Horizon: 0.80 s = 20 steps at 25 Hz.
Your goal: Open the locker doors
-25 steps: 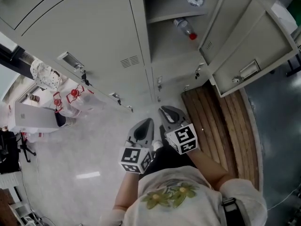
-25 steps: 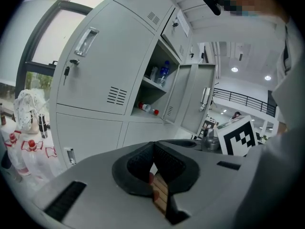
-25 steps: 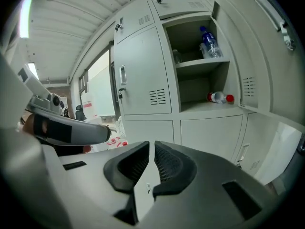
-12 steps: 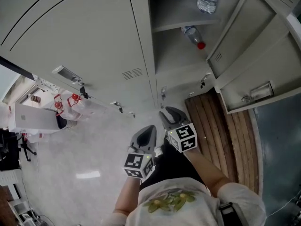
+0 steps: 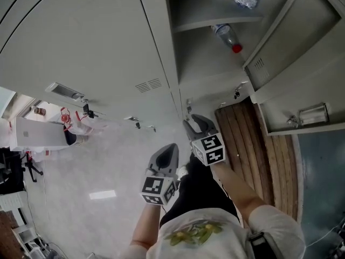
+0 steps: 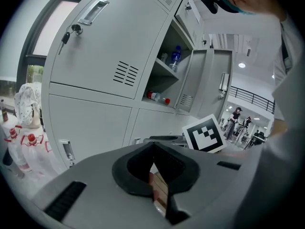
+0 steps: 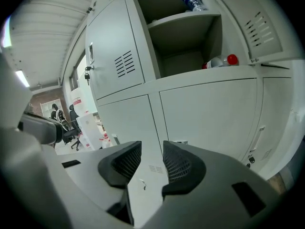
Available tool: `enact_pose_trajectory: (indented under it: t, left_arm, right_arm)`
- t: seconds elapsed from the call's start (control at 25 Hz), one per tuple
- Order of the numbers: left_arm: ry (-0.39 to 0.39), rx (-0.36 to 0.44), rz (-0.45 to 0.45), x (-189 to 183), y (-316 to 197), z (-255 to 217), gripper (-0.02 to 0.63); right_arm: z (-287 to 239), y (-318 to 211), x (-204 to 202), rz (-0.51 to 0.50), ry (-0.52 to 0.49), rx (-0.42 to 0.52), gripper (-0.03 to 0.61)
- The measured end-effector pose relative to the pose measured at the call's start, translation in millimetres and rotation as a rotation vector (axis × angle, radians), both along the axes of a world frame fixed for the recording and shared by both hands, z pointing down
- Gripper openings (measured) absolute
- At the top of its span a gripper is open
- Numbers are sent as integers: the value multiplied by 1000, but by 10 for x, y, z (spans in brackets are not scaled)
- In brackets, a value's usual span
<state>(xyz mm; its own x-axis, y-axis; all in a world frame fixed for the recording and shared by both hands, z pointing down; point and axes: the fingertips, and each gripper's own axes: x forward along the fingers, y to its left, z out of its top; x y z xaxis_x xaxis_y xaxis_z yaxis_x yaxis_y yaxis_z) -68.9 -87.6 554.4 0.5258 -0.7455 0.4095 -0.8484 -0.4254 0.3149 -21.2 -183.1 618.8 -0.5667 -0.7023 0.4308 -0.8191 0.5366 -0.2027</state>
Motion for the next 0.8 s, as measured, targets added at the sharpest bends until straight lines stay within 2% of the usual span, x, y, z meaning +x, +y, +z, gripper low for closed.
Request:
enact_pose_trajectory:
  t: [0.36, 0.8]
  left_arm:
    - [-6, -3, -19, -29, -79, 139, 29]
    - [-9, -16, -38, -43, -136, 247, 29]
  right_arm:
    - [305, -181, -49, 12, -7, -28, 137]
    - [623, -437, -33, 47, 14, -15, 137]
